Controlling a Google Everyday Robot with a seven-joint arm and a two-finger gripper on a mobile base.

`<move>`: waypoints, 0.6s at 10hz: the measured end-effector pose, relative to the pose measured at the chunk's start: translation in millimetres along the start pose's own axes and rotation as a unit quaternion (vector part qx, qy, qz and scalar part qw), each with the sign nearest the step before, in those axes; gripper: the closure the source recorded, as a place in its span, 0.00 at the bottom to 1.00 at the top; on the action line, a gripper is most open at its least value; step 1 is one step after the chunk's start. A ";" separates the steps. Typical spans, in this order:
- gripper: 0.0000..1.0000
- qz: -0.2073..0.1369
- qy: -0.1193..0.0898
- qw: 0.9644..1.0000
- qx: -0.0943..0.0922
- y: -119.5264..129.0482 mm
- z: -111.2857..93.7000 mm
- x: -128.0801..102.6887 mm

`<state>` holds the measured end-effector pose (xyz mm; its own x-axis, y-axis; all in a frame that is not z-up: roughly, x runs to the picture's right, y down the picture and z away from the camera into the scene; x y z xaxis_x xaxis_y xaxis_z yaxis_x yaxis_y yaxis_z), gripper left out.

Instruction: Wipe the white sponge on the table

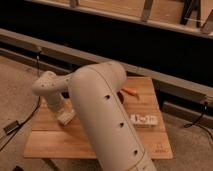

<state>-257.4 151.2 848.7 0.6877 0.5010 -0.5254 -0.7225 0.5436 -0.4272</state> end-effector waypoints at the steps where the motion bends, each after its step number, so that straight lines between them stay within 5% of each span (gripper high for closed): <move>1: 0.35 -0.001 0.000 1.000 0.002 1.1 -2.7 -0.2; 6: 0.35 -0.015 -0.006 0.999 0.036 0.7 -8.2 3.6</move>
<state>-255.9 147.8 840.5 0.7100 0.4912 -0.5045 -0.6947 0.6059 -0.3877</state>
